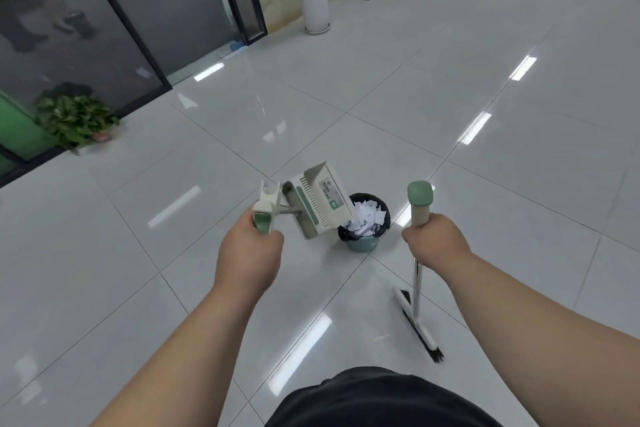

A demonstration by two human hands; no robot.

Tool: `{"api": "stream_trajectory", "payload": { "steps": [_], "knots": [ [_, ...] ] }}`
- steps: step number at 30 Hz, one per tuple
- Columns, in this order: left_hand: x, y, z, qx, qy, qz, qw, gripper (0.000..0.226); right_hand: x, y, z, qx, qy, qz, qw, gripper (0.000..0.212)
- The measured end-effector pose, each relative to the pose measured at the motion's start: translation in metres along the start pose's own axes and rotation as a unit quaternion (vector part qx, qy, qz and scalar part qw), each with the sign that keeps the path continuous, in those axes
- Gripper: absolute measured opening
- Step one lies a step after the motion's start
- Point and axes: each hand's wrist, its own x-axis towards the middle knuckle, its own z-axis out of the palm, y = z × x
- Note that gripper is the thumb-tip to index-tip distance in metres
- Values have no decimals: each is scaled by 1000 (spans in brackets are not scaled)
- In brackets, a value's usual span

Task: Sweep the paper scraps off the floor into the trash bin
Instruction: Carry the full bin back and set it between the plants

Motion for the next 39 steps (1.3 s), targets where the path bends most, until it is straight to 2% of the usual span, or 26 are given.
{"api": "stream_trajectory", "payload": {
  "steps": [4,10,15,21,25,29,32,35,39],
  "knots": [
    [-12,-8,31,138,-51,76,986,62,-1,9,-13,13,7,15,1000,21],
    [-24,-34,70,315,-112,177,926,60,-1,23,-31,21,10,29,999,20],
    [-22,-38,87,402,-131,226,878,59,-1,37,-42,33,6,33,999,22],
    [-35,-39,104,498,-209,280,794,71,4,47,-49,38,5,36,999,18],
    [-51,-40,115,518,-241,295,766,80,6,51,-50,40,-3,34,999,20],
    [-58,-40,120,529,-247,293,757,80,8,58,-52,50,-8,34,998,21],
    [-59,-33,118,531,-233,282,764,78,9,60,-54,50,-10,31,998,21],
    [-53,-24,106,519,-190,265,790,68,8,58,-56,40,-18,22,999,21],
    [-42,-18,75,470,-98,246,842,51,5,45,-58,-1,-36,-14,999,18]
  ]
}}
